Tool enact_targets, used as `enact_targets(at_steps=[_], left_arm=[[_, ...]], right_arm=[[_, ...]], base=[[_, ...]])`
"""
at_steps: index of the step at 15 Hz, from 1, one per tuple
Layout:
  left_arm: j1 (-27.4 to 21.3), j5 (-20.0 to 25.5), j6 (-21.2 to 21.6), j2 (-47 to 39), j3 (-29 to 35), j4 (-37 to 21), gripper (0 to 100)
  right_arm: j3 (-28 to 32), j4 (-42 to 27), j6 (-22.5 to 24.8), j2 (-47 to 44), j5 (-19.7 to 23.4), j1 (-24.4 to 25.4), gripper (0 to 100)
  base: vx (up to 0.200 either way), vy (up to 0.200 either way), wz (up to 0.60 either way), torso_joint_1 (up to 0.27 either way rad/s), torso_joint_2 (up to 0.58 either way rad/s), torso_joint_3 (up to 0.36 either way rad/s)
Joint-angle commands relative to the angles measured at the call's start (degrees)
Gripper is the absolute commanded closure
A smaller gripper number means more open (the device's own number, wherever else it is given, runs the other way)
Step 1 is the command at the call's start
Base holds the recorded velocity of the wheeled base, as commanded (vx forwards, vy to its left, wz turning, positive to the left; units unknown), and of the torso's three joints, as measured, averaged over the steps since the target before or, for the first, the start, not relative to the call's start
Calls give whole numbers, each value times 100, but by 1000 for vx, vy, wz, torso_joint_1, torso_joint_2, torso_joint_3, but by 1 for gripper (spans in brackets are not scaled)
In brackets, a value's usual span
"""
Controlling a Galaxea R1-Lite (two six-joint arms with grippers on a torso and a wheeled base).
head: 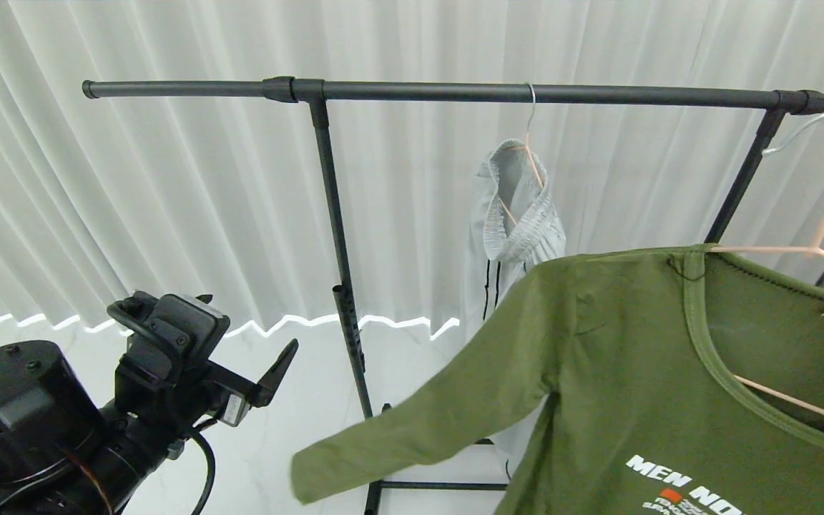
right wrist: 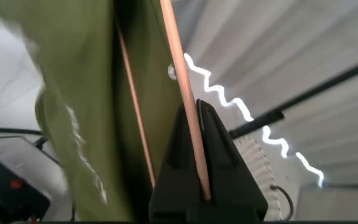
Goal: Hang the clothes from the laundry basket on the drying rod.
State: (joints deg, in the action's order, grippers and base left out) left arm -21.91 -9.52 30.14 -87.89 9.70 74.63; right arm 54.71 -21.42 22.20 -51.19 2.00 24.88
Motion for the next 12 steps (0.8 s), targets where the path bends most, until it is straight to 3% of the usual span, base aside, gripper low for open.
enact_targets(at_steps=[1,8,12], left_arm=[[-7,3,1,18,-48,-1,0],[29,-6,115,18,-258,8,0],[29,-6,124,18,-320,8,0]], right_arm=[[-4,-3,4,30,2,-203,100],[-4,24,-5,-93,2,-2066,100],[40,323,-67,-278,-24,-2251,100]], base=[[0,0,0,0,0,0],[0,0,0,0,0,0],[0,0,0,0,0,0]])
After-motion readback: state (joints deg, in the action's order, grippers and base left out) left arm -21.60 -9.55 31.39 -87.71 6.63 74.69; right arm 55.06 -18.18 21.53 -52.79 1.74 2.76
